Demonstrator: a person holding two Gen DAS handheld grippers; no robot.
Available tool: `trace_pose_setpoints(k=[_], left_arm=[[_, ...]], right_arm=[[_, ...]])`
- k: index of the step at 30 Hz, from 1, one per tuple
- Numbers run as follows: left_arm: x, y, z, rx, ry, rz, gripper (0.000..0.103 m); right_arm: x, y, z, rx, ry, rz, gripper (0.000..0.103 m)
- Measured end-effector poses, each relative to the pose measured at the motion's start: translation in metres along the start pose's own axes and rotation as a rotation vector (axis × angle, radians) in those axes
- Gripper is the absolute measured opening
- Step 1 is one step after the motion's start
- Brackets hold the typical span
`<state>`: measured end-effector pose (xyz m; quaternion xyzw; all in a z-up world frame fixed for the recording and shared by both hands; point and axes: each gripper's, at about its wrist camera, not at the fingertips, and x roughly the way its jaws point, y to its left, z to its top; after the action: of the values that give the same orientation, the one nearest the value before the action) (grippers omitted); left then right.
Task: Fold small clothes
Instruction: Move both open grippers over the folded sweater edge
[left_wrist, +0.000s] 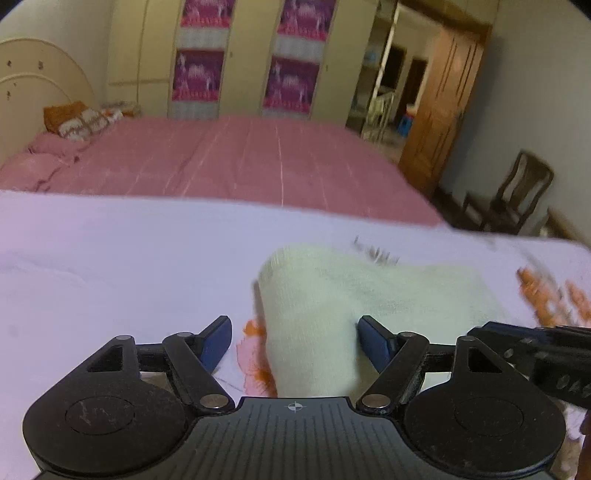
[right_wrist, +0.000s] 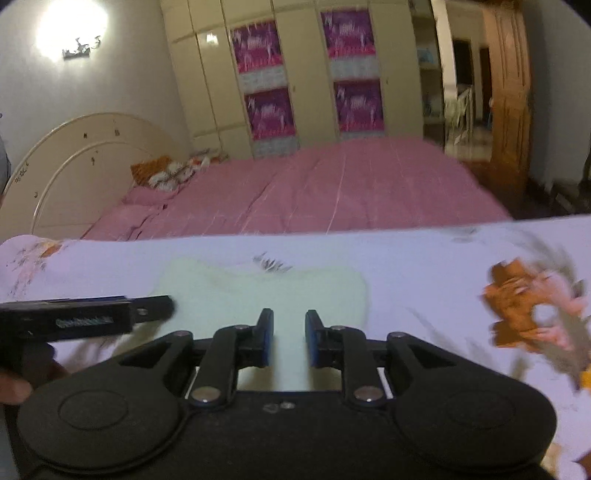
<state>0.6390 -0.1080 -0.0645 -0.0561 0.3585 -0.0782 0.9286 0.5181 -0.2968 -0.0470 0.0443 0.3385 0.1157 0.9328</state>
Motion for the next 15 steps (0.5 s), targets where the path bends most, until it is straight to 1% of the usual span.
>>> trace_pose_setpoints(k=[1,2,4,5,7,9,10,11,13,15], left_arm=[[0.004,-0.001,-0.002,0.017,0.001,0.019,0.085],[0.006,-0.002,-0.002,0.036,0.001,0.026,0.087],[0.006,-0.004,-0.002,0.059,-0.002,0.039,0.091],[0.005,-0.003,-0.002,0.063,-0.004,0.047,0.095],[0.000,-0.002,0.002,0.056,0.006,0.044,0.095],[-0.016,-0.002,0.006,0.086,0.000,0.047,0.095],[-0.026,-0.004,0.007,0.104,-0.004,0.045,0.095],[-0.035,-0.005,0.006,0.120,-0.004,0.037,0.095],[-0.051,-0.004,0.005,0.139,-0.002,0.027,0.096],[-0.064,-0.001,0.002,0.120,0.008,0.008,0.096]], right_arm=[[0.010,0.001,-0.003,-0.020,0.034,-0.015,0.021],[0.011,0.001,-0.007,-0.038,0.028,-0.020,0.021],[0.010,0.000,-0.007,-0.025,0.028,-0.013,0.021],[0.009,0.000,-0.008,-0.026,0.026,-0.012,0.021],[0.007,-0.001,-0.006,-0.032,0.025,-0.020,0.021],[0.000,0.002,-0.001,-0.008,0.034,-0.027,0.022],[-0.008,0.003,0.002,0.012,0.026,-0.028,0.028],[-0.017,0.004,0.004,0.027,-0.002,-0.021,0.050],[-0.039,0.000,-0.001,0.054,-0.067,0.009,0.079],[-0.051,-0.011,-0.005,0.100,-0.042,0.046,0.074]])
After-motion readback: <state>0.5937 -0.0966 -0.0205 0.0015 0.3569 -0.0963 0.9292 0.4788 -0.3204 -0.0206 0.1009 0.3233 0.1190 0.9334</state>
